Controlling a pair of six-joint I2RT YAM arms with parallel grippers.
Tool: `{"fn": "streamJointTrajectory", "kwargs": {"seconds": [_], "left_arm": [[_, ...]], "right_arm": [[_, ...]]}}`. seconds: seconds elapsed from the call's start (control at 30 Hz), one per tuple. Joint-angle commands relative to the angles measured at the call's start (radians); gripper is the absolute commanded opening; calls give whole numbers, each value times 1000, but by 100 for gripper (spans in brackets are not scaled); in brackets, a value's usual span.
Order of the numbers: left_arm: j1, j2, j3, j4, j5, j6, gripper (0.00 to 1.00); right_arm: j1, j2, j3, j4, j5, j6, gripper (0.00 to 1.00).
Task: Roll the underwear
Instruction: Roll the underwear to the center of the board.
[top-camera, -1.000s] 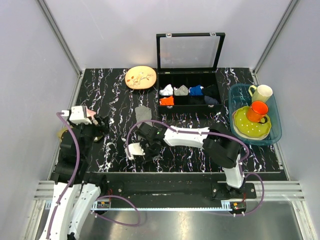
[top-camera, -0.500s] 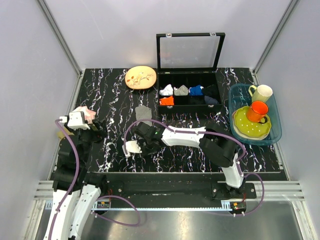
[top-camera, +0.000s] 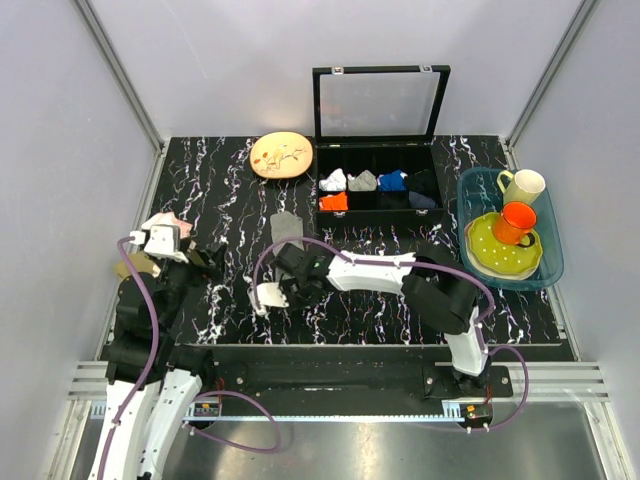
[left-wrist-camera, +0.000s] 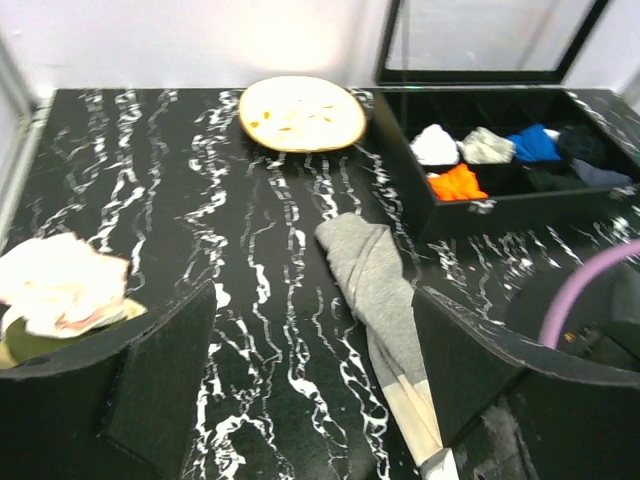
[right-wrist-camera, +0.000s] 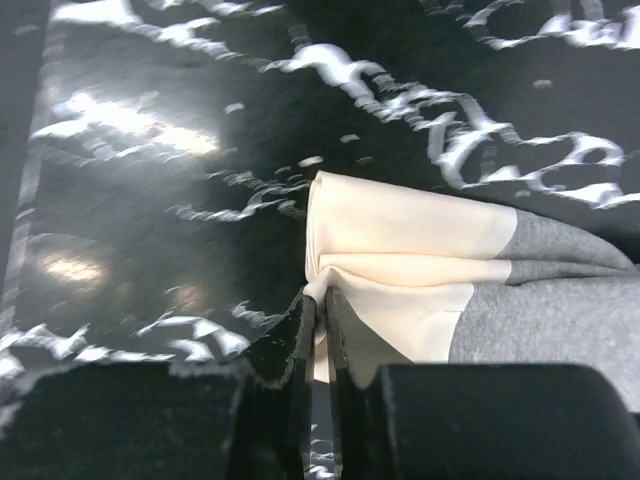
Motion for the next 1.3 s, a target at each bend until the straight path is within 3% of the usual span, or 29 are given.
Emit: {"fn": "streamJointTrajectory", "kwargs": {"seconds": [0.0, 0.23, 0.4, 0.63, 0.77, 0.87, 0.97, 1.0, 1.1, 1.27], "left_arm": [[-5, -14, -9, 112, 264, 38, 83], [-52, -57, -71, 266, 519, 14, 83], [-77, -65, -93, 278, 645, -78, 79], [-92, -125, -125, 217, 752, -206, 75], [-123, -62, -113, 174, 797, -212, 73], [-218, 7, -104, 160, 756, -193, 72], [-445, 128, -73, 116, 572, -143, 70], [-585, 189, -56, 110, 441, -135, 71], [-808, 283, -39, 105, 217, -120, 72], [-982, 508, -47, 148, -66, -166, 74]], "right_arm": [[-9, -21, -99, -338, -248, -54, 12], [-47, -101, -174, -551, -413, -112, 11], [-170, -128, -145, -629, -490, -138, 11], [-242, 13, 25, -801, -564, -223, 11], [-267, 128, 149, -902, -602, -269, 11], [-280, 174, 246, -961, -621, -289, 11], [-284, 206, 289, -998, -627, -298, 11], [-284, 211, 295, -1007, -628, -300, 12], [-284, 231, 309, -1015, -628, -301, 12], [-284, 254, 315, -1015, -625, -303, 13]]}}
